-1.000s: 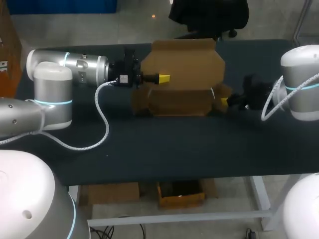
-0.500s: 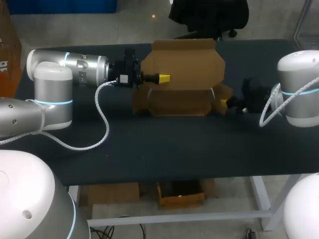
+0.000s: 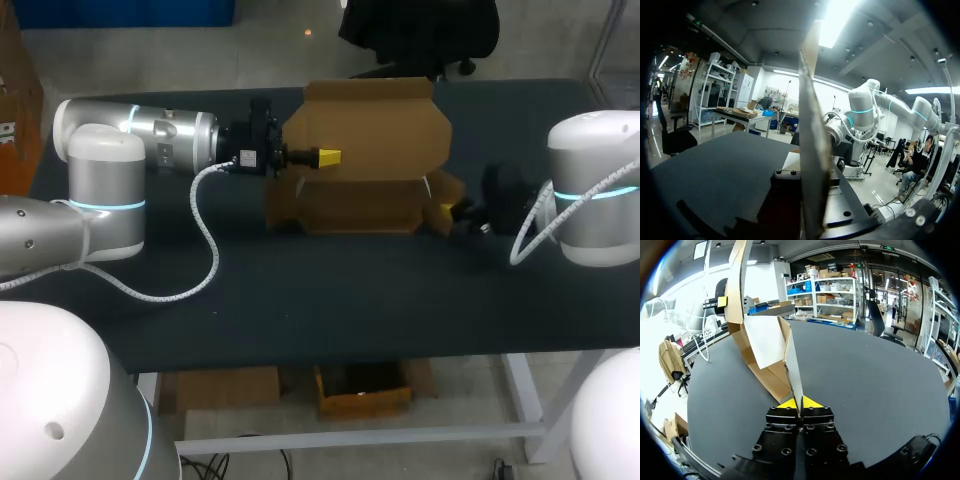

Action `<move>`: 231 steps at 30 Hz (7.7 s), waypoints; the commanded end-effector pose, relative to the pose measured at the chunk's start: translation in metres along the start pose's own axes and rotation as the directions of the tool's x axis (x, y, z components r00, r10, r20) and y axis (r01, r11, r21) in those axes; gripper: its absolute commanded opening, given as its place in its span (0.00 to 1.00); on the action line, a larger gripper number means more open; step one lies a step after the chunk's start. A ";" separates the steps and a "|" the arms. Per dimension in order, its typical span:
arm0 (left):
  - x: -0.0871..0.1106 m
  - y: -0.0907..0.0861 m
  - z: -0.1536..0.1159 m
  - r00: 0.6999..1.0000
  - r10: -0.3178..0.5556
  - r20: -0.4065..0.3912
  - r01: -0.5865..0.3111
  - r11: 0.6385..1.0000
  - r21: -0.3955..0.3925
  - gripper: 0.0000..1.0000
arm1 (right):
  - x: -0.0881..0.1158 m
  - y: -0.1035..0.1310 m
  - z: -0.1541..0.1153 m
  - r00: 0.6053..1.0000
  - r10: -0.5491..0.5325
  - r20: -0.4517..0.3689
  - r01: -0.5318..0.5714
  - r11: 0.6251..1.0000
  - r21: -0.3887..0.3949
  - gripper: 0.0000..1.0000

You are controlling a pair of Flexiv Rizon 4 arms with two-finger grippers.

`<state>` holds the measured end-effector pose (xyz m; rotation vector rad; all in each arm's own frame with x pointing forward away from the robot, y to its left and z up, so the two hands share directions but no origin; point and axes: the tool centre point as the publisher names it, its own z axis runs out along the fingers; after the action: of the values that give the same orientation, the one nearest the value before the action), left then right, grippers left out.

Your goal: Assemble the packaging by folding the flat box into shape, placing the metal phone stand inside, and closing the box properly

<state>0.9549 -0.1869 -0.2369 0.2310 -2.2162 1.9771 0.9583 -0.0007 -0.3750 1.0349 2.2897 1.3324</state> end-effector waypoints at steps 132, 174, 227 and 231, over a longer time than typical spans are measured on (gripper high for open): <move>-0.001 0.004 0.002 1.000 0.000 0.000 0.000 1.000 0.002 0.00 | 0.043 -0.038 -0.061 0.999 -0.040 -0.006 0.041 0.994 0.104 0.42; -0.001 0.004 0.002 1.000 0.000 0.000 0.000 1.000 0.002 0.00 | 0.015 -0.006 -0.022 0.893 -0.267 -0.362 0.294 0.955 0.021 0.49; -0.001 0.004 0.002 1.000 0.000 0.000 0.000 1.000 0.002 0.00 | 0.037 0.015 0.021 0.866 -0.313 -0.391 0.321 0.946 -0.046 0.43; -0.001 0.004 0.002 1.000 0.000 0.000 0.000 1.000 0.002 0.00 | 0.039 0.016 0.022 0.875 -0.300 -0.380 0.301 0.952 -0.057 0.43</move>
<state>0.9548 -0.1869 -0.2371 0.2314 -2.2165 1.9768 0.9516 0.0434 -0.3672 0.4057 2.6107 1.4854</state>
